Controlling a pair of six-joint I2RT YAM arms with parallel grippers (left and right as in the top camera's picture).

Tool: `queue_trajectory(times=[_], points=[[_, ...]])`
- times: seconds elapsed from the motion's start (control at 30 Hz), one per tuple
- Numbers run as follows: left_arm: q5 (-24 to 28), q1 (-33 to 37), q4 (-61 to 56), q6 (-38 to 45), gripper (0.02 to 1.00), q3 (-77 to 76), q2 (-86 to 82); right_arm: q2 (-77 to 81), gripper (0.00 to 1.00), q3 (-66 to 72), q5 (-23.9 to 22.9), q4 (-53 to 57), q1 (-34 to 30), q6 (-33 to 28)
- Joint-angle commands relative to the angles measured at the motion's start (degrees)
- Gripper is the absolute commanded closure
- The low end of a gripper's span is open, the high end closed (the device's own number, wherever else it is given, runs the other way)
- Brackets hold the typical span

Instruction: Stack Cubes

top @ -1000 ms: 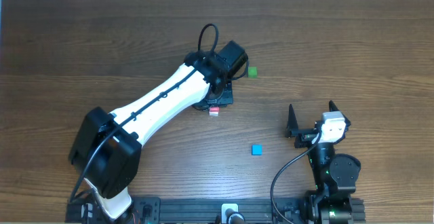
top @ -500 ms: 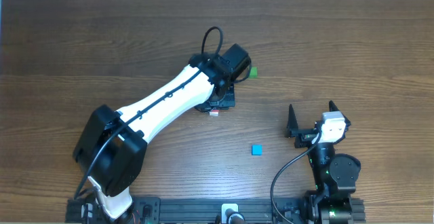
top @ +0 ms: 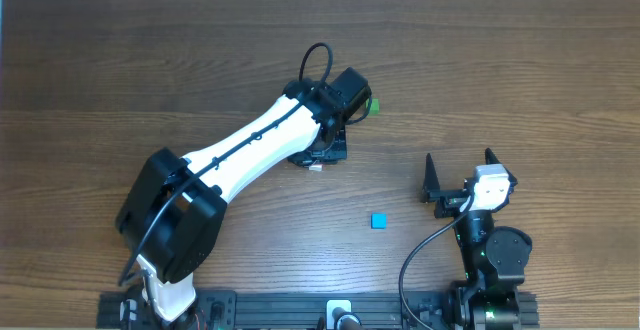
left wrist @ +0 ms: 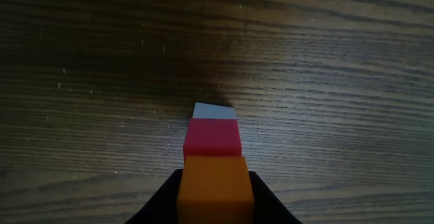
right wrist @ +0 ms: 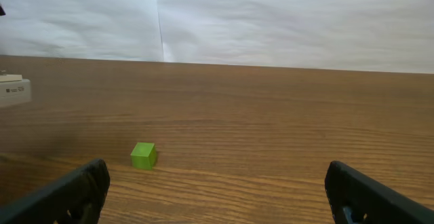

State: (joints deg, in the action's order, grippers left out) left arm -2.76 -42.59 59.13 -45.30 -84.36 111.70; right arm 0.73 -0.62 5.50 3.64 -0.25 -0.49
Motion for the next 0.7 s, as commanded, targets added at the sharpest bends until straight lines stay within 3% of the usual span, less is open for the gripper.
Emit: queue_trajectory(times=[0.03, 0.7], points=[[0.5, 0.0, -0.3, -0.4, 0.974, -0.9, 0.8, -0.3, 0.007, 0.3, 0.5, 0.1, -0.3, -0.4], [-0.9, 0.1, -0.6, -0.4, 0.967, -0.9, 0.8, -0.3, 0.007, 0.3, 0.5, 0.0, -0.3, -0.4]])
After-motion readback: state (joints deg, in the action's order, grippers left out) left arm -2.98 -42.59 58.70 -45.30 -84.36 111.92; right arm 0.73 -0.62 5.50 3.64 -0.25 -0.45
